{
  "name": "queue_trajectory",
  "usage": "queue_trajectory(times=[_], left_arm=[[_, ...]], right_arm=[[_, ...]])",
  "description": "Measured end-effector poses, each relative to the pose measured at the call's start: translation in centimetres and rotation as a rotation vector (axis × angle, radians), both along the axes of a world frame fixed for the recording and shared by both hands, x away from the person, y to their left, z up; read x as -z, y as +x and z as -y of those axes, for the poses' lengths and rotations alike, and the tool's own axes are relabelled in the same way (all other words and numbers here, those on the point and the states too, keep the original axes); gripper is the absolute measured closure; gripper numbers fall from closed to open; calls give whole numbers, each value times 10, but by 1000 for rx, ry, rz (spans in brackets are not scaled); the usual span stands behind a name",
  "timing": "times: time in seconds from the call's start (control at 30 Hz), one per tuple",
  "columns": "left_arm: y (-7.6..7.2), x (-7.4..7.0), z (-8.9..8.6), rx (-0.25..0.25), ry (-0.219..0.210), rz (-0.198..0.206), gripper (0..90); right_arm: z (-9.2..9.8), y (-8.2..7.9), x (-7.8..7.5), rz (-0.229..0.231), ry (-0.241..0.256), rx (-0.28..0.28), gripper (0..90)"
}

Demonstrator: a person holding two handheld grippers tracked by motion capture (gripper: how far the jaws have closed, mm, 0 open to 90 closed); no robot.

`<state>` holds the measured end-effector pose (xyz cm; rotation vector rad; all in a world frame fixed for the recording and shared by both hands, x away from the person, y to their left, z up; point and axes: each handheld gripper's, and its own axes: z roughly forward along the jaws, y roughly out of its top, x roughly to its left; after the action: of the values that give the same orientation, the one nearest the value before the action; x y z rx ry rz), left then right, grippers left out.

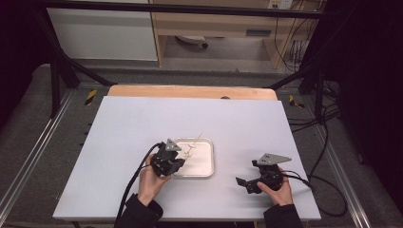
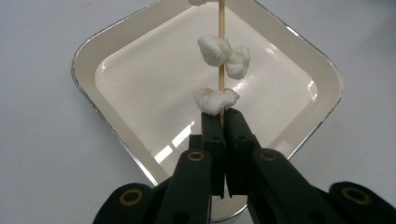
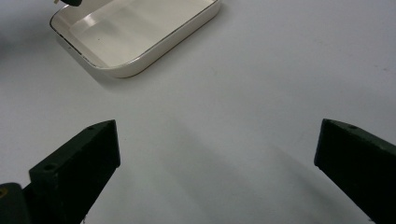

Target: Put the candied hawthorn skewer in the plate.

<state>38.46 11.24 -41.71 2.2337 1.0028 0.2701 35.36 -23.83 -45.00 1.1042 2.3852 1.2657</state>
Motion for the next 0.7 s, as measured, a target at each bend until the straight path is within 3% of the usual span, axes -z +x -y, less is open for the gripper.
queue_trajectory(times=[0.17, 0.3, 0.53, 0.7], left_arm=[[3, 1, 3, -17, 36, -28, 879], [2, 5, 10, -24, 97, -54, 878], [4, 10, 18, -18, 127, -87, 873], [3, 10, 16, -13, 118, -78, 812]], right_arm=[[1, 0, 0, -1, 6, 4, 10], [1, 0, 0, -1, -2, 3, 10], [1, 0, 0, -1, 6, 2, 12], [1, 0, 0, -5, -7, 0, 13]])
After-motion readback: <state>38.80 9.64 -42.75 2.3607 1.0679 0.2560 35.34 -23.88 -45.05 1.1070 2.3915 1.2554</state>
